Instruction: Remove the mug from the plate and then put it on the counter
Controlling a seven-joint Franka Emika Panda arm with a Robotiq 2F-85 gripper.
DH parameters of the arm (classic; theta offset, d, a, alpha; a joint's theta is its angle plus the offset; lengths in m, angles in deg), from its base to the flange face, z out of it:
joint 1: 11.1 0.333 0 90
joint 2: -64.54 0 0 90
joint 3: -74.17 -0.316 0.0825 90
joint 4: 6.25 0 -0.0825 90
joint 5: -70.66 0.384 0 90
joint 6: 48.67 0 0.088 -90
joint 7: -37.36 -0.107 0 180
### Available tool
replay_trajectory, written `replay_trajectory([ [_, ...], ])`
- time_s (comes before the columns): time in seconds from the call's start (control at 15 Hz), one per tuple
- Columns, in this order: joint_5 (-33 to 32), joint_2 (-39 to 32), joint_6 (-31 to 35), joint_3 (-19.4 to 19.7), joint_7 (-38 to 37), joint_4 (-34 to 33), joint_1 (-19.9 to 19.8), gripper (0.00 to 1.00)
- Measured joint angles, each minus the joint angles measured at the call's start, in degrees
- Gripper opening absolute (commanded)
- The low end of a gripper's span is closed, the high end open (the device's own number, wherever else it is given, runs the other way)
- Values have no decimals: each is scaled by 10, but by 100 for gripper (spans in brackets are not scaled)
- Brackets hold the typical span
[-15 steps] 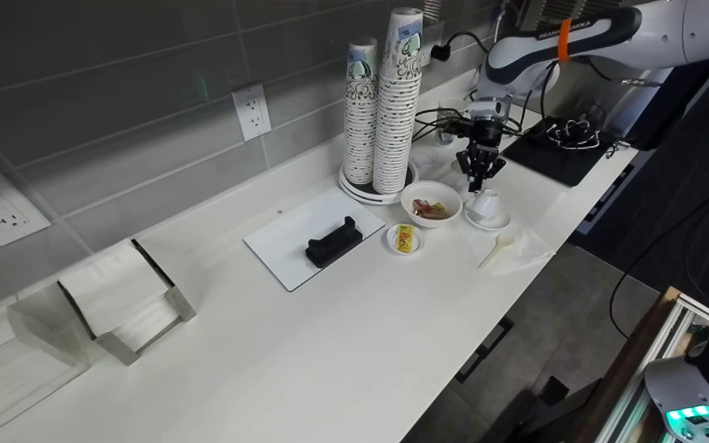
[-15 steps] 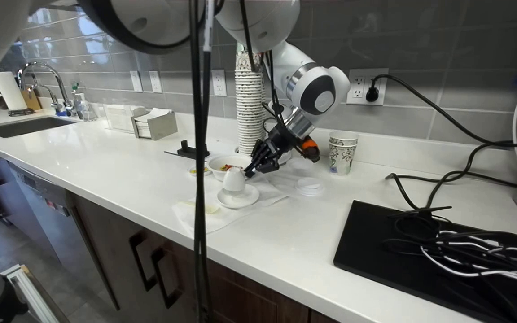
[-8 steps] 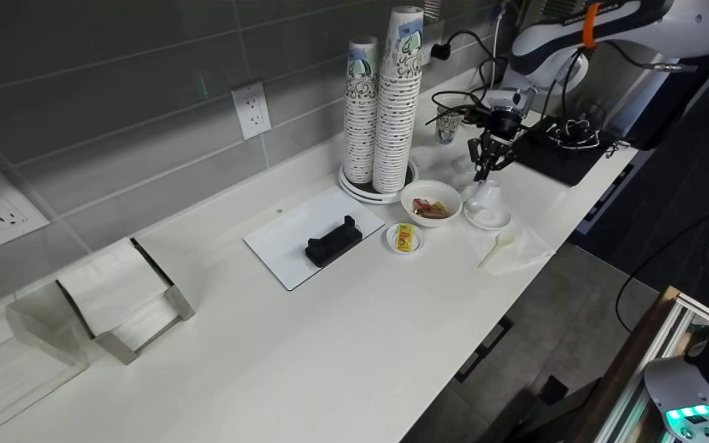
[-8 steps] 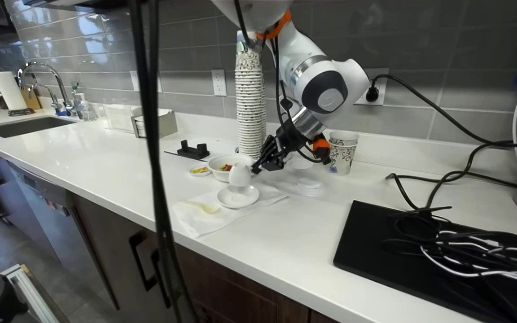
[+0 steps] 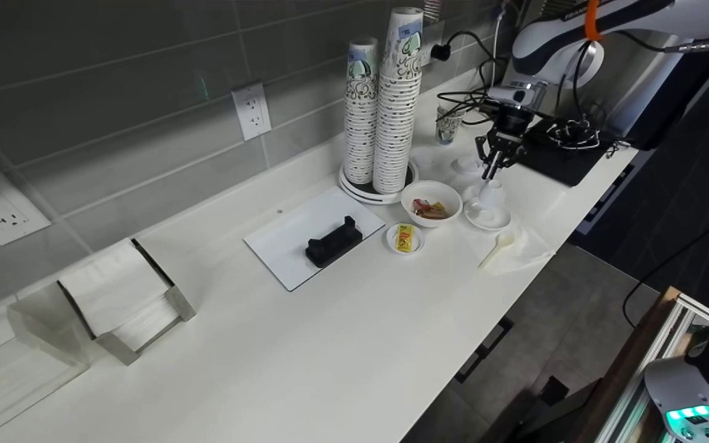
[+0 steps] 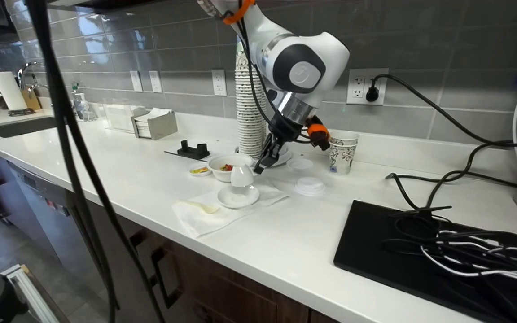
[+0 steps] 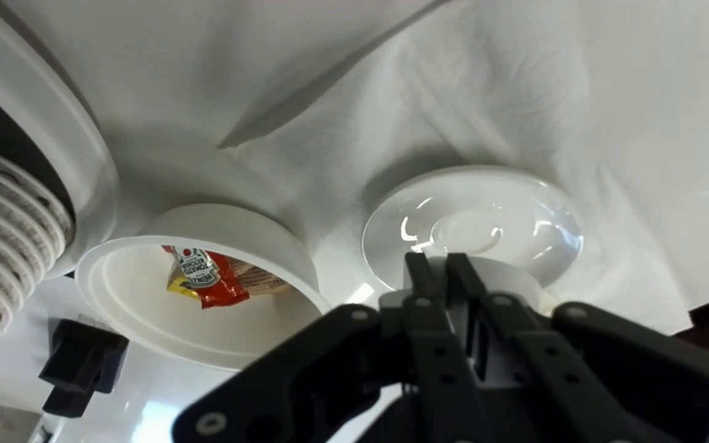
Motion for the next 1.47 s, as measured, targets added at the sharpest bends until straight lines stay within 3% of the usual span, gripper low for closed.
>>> replay_trajectory([
  [0.2, 0, 37, -2, 65, -48, 23, 72, 3],
  [0.47, -2, 71, -52, 125, -94, 32, 114, 3],
  [1.0, 3, 79, -126, 199, -129, 29, 121, 3],
  [1.2, 58, 62, -168, 206, -129, 23, 116, 3],
  [1.27, 80, 55, -183, 206, -129, 20, 112, 11],
  [1.47, 106, 41, -196, 208, -129, 15, 106, 11],
])
